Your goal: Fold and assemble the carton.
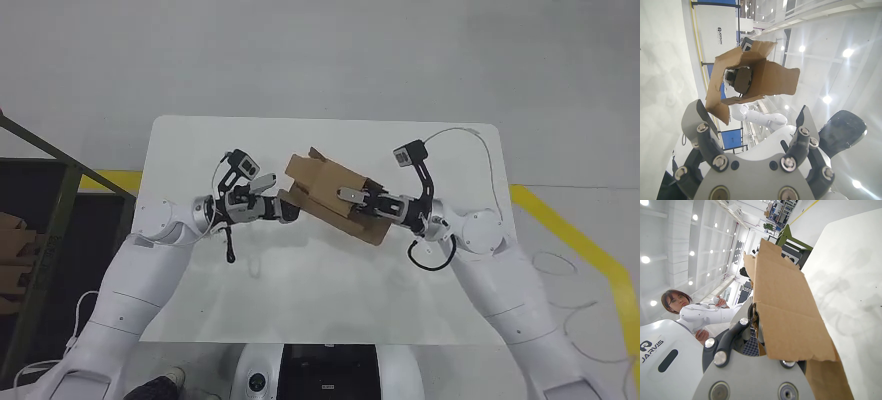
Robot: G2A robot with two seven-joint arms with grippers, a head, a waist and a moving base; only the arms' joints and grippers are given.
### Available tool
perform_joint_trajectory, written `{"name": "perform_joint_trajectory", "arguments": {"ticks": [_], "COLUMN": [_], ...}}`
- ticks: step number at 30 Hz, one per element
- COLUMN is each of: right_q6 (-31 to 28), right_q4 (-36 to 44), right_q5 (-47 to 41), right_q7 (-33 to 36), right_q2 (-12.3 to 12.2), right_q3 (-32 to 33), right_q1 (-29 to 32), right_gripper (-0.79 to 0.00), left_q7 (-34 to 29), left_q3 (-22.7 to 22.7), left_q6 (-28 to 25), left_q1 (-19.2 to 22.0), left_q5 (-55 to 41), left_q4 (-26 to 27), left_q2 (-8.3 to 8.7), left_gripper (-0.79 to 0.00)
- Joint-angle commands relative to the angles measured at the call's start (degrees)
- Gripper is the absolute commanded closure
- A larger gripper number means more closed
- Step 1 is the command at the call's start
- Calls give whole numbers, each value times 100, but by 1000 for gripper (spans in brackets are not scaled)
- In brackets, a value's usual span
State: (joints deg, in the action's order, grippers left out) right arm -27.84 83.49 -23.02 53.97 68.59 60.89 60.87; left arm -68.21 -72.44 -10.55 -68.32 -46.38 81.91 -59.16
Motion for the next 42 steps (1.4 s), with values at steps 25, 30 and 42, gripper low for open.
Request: {"name": "perform_joint_trajectory", "arguments": {"ticks": [25, 30, 42], "right_q6": [43, 38, 0], "right_q4": [-242, -283, -386], "right_q5": [-480, -540, -406], "right_q7": [528, 601, 406], "right_q2": [89, 93, -6], "right_q3": [-358, -362, 117], "right_q1": [-148, -150, -11], "right_gripper": [0, 0, 0], "left_q7": [-128, -106, -89], "left_q3": [33, 4, -237], "left_q6": [-109, -132, -49], "left_q1": [122, 100, -23], "left_q5": [-176, -210, -320], "left_q4": [-8, 9, 84], "left_q2": [-92, -103, -89], "left_gripper": [-785, -785, -785]}}
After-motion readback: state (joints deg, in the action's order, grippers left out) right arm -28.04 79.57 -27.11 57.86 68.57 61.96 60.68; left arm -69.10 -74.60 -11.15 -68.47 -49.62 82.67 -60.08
